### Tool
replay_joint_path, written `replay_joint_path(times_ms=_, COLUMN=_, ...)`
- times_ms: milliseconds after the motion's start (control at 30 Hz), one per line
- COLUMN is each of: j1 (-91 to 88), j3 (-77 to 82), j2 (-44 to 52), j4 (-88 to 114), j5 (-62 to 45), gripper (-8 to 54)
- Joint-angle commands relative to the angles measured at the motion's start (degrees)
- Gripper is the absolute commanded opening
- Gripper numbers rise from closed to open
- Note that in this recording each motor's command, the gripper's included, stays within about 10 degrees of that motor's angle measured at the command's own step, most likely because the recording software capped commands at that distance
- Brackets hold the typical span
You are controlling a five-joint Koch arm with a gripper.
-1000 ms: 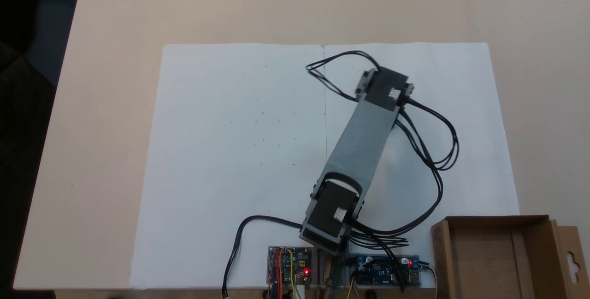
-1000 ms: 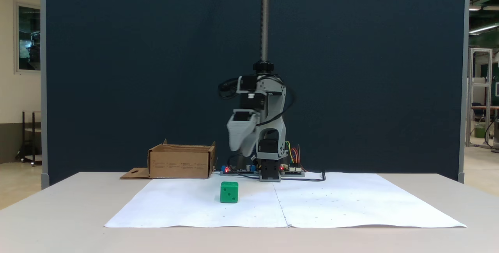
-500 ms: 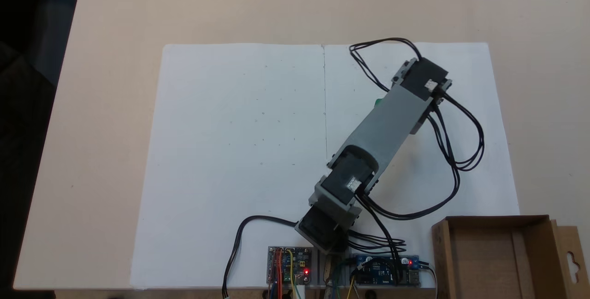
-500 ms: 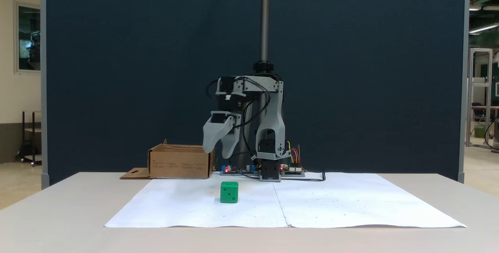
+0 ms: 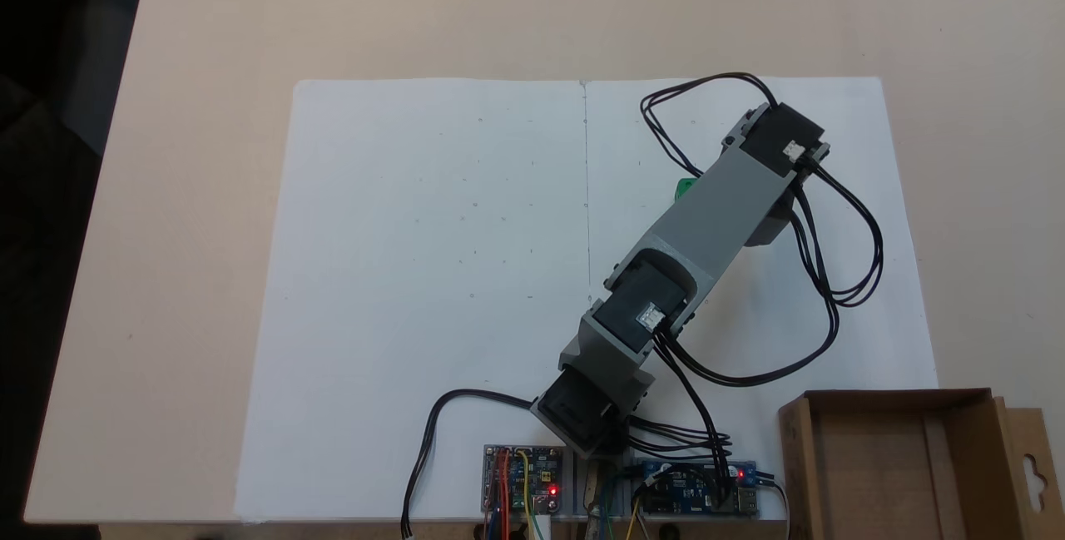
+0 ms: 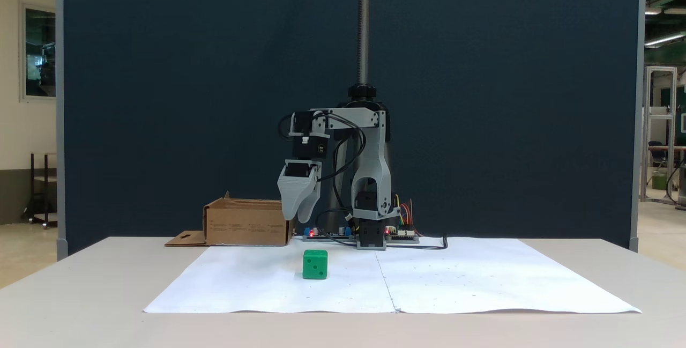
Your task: Grasp a green dice and put it in the bin.
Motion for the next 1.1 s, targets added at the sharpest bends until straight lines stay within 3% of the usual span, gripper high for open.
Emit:
replay_joint_path(times_ms=0, j1=-1.0, j3=-2.7, j2=0.4, j4=1.9, j5=-5.6, gripper=43.6)
replay_joint_path(times_ms=633, j1=-9.0, j3=-2.0, j2=-2.5, j4=2.4, j5=-5.8, gripper=44.0)
replay_joint_path(times_ms=1067, j1=-7.9, j3=0.7, j2=-3.5, j4=1.2, j5=-16.4, gripper=45.6)
